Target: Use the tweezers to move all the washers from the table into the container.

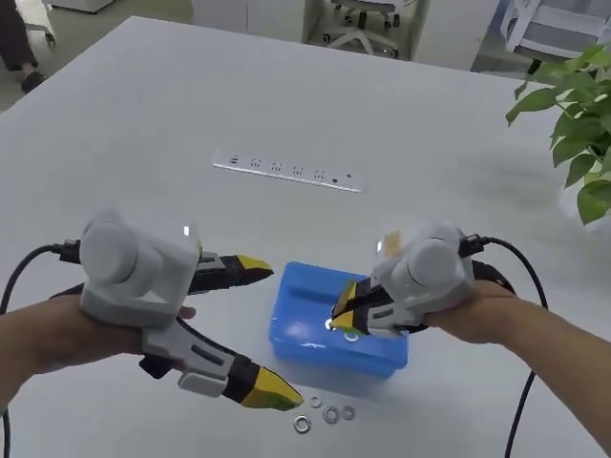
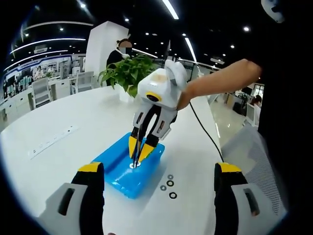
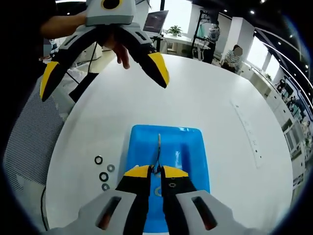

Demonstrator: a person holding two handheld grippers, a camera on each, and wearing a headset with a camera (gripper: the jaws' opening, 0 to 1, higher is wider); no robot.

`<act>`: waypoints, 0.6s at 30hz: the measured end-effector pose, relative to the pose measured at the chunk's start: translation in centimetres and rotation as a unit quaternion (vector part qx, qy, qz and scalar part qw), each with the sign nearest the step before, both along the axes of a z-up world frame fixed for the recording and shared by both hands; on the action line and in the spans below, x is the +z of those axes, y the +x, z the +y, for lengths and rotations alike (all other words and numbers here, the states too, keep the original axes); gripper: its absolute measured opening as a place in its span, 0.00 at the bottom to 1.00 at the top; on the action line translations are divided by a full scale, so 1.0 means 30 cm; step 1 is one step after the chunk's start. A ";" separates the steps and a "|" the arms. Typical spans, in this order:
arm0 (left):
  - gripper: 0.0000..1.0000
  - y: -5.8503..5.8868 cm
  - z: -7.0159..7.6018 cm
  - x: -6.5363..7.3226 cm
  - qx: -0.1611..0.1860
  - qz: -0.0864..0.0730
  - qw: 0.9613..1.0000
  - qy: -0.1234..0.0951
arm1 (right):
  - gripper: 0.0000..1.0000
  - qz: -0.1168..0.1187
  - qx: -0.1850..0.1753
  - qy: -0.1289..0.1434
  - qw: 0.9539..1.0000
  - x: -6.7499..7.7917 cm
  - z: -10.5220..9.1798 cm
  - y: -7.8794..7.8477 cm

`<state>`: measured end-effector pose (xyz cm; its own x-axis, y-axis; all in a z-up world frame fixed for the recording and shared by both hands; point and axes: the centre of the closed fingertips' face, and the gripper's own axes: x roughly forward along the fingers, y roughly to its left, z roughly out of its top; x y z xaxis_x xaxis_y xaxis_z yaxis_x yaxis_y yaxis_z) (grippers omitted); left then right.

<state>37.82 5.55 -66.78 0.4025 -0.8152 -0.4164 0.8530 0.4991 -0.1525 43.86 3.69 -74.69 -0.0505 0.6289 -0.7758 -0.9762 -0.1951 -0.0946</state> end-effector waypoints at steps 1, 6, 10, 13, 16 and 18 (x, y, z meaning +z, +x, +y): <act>0.99 0.001 0.003 0.000 0.002 -0.001 1.000 0.000 | 0.08 0.000 0.001 -0.001 1.000 -0.006 0.001 0.001; 0.95 0.011 0.014 0.004 0.010 -0.006 1.000 0.000 | 0.08 0.001 0.004 -0.006 1.000 -0.026 0.001 0.006; 0.90 0.023 0.019 0.008 0.013 -0.010 1.000 -0.002 | 0.08 0.004 0.007 -0.012 1.000 -0.042 0.001 0.006; 0.85 0.030 0.013 0.011 0.013 -0.013 1.000 -0.002 | 0.08 0.007 0.010 -0.015 1.000 -0.053 -0.001 0.003; 0.77 0.040 0.006 0.015 0.011 -0.019 1.000 -0.001 | 0.08 0.009 0.012 -0.017 1.000 -0.061 -0.002 0.003; 0.74 0.049 -0.002 0.016 0.011 -0.020 1.000 0.001 | 0.08 0.010 0.013 -0.019 1.000 -0.067 -0.003 0.001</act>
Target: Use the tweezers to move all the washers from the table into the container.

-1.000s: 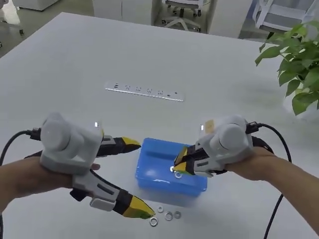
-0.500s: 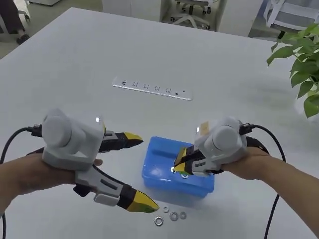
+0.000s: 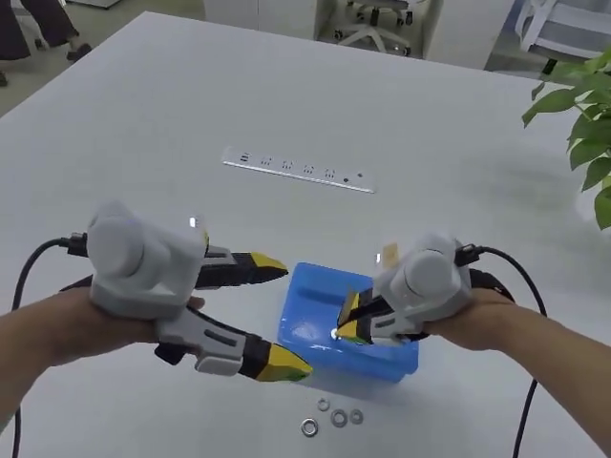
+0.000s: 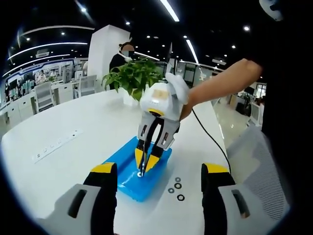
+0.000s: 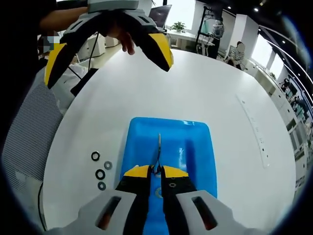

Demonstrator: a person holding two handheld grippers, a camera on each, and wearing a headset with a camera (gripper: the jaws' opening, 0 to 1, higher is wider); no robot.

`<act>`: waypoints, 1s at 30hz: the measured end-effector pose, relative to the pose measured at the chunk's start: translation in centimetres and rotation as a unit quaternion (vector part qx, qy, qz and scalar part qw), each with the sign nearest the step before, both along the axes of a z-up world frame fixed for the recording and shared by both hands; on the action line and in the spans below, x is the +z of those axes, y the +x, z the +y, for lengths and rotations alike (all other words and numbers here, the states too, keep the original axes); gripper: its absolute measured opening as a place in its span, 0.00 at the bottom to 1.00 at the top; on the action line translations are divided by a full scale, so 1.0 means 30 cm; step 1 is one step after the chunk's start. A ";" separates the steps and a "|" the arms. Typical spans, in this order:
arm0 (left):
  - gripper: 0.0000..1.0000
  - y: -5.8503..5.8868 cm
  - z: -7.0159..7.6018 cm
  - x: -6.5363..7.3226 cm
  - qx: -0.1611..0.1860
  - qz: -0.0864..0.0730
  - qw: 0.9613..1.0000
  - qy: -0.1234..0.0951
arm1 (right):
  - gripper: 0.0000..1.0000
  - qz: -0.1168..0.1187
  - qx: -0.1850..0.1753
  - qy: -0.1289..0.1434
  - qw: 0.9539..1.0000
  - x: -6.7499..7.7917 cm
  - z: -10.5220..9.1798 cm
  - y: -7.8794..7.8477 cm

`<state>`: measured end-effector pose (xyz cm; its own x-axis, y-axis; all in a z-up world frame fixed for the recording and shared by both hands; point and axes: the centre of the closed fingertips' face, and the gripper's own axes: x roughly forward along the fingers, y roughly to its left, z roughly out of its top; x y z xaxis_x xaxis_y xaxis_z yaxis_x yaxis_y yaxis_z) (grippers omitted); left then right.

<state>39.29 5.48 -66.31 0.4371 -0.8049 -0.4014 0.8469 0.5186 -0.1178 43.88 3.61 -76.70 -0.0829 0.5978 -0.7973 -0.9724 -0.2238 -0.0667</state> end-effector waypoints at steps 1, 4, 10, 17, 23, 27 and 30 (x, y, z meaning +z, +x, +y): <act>0.72 0.004 -0.002 -0.003 -0.002 0.002 1.000 0.001 | 0.08 0.000 0.001 0.000 1.000 -0.002 0.001 -0.002; 0.65 0.007 -0.007 -0.009 -0.011 0.002 1.000 0.004 | 0.08 0.004 0.004 -0.002 1.000 -0.007 0.001 -0.006; 0.52 0.025 -0.028 -0.018 -0.026 0.001 0.999 0.019 | 0.09 0.006 0.009 -0.006 1.000 -0.017 0.002 -0.010; 0.35 0.066 -0.037 -0.033 -0.036 -0.007 0.999 0.033 | 0.09 0.008 0.011 -0.004 1.000 -0.017 0.006 -0.010; 0.27 0.103 -0.056 -0.045 -0.045 -0.017 0.998 0.045 | 0.09 0.007 0.013 -0.003 1.000 -0.016 0.011 -0.011; 0.24 0.117 -0.069 -0.054 -0.051 -0.020 0.997 0.045 | 0.09 0.005 0.016 -0.004 1.000 -0.017 0.013 -0.012; 0.22 0.129 -0.074 -0.066 -0.055 -0.022 0.997 0.049 | 0.09 0.004 0.017 -0.004 1.000 -0.018 0.014 -0.010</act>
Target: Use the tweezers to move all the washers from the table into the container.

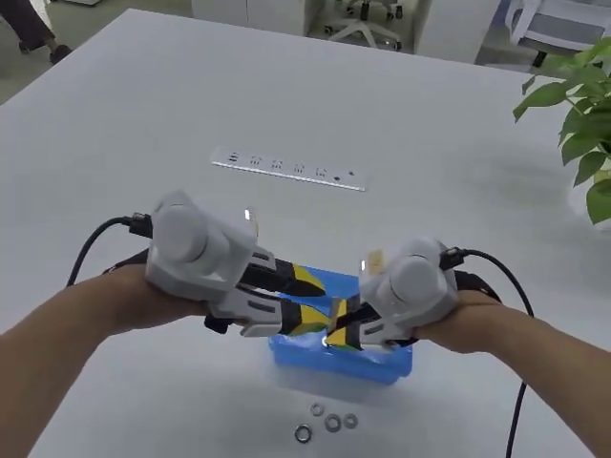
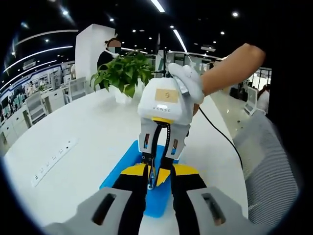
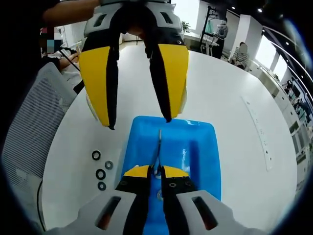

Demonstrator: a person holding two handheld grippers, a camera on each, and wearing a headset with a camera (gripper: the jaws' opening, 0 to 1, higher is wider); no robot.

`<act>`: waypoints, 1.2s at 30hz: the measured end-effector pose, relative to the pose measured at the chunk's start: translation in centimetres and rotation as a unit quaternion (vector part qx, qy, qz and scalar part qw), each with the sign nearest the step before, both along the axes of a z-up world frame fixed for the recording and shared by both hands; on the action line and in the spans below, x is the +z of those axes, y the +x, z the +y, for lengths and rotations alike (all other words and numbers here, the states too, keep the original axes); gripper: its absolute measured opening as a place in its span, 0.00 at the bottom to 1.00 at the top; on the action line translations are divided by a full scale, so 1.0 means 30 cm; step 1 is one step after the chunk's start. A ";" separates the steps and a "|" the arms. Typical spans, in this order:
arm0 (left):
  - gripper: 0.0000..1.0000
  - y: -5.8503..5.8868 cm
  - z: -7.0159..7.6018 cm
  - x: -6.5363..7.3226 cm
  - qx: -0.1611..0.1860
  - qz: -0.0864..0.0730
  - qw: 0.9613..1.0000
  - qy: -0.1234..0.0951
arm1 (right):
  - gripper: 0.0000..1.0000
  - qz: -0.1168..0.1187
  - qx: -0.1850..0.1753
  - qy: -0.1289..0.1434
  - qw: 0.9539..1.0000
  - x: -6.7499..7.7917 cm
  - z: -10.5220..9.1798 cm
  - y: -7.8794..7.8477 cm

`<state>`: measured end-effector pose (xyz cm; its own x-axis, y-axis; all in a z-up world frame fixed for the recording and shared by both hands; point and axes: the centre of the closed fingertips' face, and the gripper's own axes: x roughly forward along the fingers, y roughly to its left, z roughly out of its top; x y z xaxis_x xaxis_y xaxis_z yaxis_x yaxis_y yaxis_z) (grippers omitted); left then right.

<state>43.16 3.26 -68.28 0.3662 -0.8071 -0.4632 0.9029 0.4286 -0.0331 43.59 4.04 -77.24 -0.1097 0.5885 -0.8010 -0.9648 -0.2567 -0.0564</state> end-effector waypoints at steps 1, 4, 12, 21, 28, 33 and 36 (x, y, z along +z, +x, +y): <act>0.21 0.004 0.000 -0.003 0.000 0.000 1.000 0.001 | 0.09 -0.001 0.001 0.000 1.000 0.000 0.001 0.000; 0.18 0.014 -0.004 -0.007 -0.002 -0.004 1.000 0.002 | 0.09 -0.001 0.002 0.000 1.000 -0.001 0.001 -0.001; 0.11 0.028 -0.018 -0.018 -0.009 -0.012 1.000 0.009 | 0.09 -0.005 0.007 -0.001 1.000 0.000 0.002 -0.004; 0.06 0.028 -0.032 -0.020 -0.011 -0.015 1.000 0.012 | 0.09 -0.009 0.011 -0.002 1.000 -0.001 0.000 -0.007; 0.05 0.026 -0.042 -0.019 -0.015 -0.022 1.000 0.015 | 0.10 -0.018 0.019 -0.002 1.000 -0.002 -0.004 -0.008; 0.05 0.028 -0.049 -0.015 -0.015 -0.026 0.999 0.014 | 0.11 -0.022 0.022 -0.002 1.000 0.003 -0.008 -0.007; 0.05 0.029 -0.054 -0.006 -0.015 -0.027 0.999 0.012 | 0.11 -0.025 0.021 0.001 0.999 0.010 -0.011 -0.004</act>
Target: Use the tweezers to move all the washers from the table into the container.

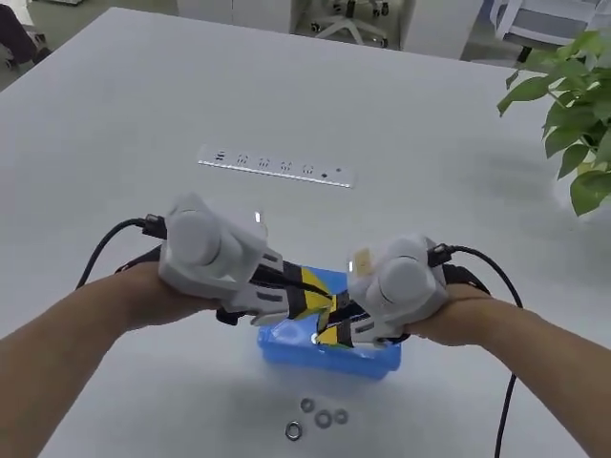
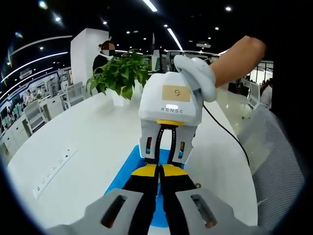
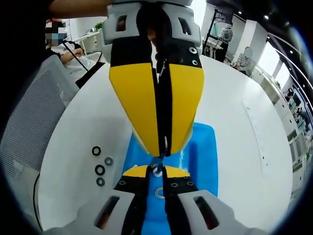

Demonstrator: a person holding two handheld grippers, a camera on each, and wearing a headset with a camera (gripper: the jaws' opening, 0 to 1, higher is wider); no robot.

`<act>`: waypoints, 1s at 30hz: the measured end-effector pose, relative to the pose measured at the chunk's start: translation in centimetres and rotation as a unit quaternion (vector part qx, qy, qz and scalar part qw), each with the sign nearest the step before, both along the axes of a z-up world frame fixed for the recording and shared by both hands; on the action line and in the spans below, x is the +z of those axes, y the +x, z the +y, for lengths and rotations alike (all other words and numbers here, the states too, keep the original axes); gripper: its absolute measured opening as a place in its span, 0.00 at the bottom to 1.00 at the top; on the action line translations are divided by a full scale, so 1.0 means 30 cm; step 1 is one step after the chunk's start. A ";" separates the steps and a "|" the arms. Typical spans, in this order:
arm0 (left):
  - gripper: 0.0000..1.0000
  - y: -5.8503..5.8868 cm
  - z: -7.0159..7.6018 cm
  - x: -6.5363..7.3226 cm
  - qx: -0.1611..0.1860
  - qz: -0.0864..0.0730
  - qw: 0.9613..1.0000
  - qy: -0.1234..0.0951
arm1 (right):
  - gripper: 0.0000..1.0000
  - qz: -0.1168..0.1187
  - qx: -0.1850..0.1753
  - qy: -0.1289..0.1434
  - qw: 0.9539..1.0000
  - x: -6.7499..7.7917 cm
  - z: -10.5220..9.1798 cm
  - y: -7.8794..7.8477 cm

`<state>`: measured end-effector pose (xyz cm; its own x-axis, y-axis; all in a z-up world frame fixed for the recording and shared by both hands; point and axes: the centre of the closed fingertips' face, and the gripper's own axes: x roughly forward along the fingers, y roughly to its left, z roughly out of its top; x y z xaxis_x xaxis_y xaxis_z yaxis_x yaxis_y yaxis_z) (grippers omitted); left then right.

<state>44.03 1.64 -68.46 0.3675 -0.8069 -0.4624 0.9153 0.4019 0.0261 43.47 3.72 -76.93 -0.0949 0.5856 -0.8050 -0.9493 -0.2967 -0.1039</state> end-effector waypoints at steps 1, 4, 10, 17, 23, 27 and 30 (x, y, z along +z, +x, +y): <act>0.05 0.000 -0.002 0.004 0.000 -0.001 1.000 0.000 | 0.11 -0.001 -0.001 0.000 1.000 0.002 -0.002 0.001; 0.05 0.001 -0.004 0.012 0.000 -0.002 1.000 -0.001 | 0.12 -0.002 -0.003 0.003 1.000 0.014 -0.008 0.003; 0.05 -0.004 -0.013 0.035 0.000 -0.002 1.000 -0.004 | 0.12 -0.005 -0.009 0.010 1.000 0.035 -0.014 0.001; 0.05 -0.011 -0.026 0.072 0.000 -0.004 1.000 -0.008 | 0.15 -0.009 -0.018 0.019 1.000 0.070 -0.025 -0.004; 0.05 -0.024 -0.041 0.098 -0.004 -0.005 1.000 -0.009 | 0.18 -0.010 -0.035 0.032 0.999 0.112 -0.044 -0.014; 0.05 -0.037 -0.054 0.113 -0.006 -0.007 1.000 -0.010 | 0.20 -0.011 -0.047 0.041 0.998 0.139 -0.058 -0.020; 0.05 -0.048 -0.067 0.121 -0.009 -0.008 1.000 -0.010 | 0.21 -0.012 -0.057 0.047 0.997 0.158 -0.075 -0.026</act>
<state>42.57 -0.37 -64.82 0.3592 -0.8231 -0.4399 0.9223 0.3851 0.0327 42.70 1.46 -72.20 -0.0055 0.6641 -0.7476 -0.9731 -0.1757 -0.1490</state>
